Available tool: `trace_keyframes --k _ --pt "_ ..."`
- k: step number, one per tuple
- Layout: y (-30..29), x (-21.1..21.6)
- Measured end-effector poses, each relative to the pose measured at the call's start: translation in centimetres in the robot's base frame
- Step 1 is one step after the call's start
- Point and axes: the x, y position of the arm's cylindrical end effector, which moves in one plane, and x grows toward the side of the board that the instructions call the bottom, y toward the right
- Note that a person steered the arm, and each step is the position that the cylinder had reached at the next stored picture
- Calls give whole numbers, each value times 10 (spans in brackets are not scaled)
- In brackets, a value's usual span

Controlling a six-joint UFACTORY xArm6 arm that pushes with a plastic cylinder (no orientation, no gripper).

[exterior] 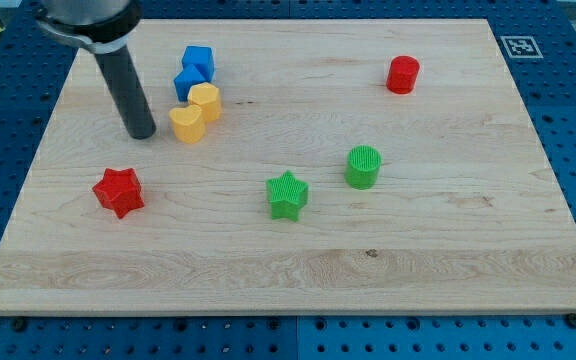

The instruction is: Move your arm to the top left of the red star

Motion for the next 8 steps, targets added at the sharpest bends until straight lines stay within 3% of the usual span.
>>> trace_keyframes --k 3,4,5,6,7,8 --pt "43 -1" --pt "39 0" --pt "33 41" --pt "30 53" --pt "30 52" --pt "-16 35"
